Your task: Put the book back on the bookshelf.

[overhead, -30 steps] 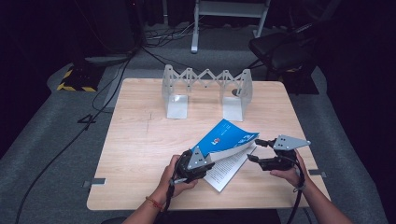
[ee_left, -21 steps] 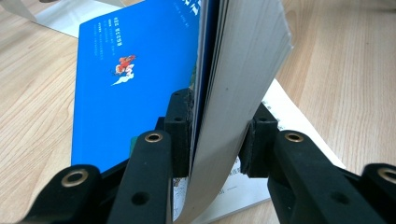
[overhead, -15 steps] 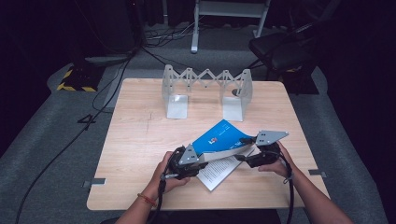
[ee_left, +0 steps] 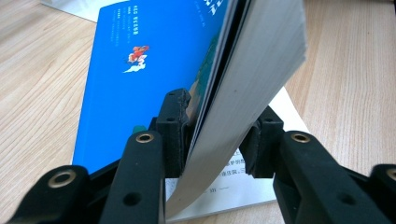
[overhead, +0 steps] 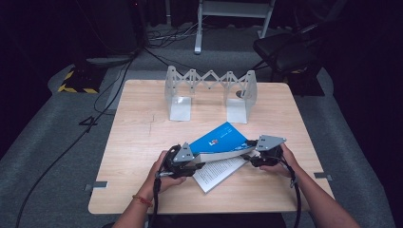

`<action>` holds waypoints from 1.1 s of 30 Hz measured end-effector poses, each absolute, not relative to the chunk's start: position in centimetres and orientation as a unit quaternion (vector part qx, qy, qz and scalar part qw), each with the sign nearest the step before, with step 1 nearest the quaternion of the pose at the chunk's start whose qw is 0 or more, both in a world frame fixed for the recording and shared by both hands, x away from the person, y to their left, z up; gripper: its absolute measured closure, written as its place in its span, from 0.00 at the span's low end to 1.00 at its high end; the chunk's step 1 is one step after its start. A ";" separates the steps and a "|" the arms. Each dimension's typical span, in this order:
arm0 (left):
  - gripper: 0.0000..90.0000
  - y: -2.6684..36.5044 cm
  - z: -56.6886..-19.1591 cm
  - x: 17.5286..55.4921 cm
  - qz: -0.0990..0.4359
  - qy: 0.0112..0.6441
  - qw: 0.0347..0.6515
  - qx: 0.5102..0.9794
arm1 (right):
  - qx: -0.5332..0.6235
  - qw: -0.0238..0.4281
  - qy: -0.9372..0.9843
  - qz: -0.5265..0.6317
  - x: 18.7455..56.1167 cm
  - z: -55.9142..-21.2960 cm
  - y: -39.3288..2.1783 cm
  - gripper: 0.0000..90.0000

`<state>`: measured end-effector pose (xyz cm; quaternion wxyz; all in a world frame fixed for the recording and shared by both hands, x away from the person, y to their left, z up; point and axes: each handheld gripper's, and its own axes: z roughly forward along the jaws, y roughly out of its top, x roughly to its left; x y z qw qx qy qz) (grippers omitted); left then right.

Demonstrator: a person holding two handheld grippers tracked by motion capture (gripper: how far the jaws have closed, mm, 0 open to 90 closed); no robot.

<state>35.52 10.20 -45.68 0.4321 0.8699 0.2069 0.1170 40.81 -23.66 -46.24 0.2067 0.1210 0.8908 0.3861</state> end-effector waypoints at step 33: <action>0.66 7.8 -44.7 32.8 0.223 0.199 0.355 0.886 | 0.076 0.250 0.907 0.331 38.3 -45.7 -19.2 0.67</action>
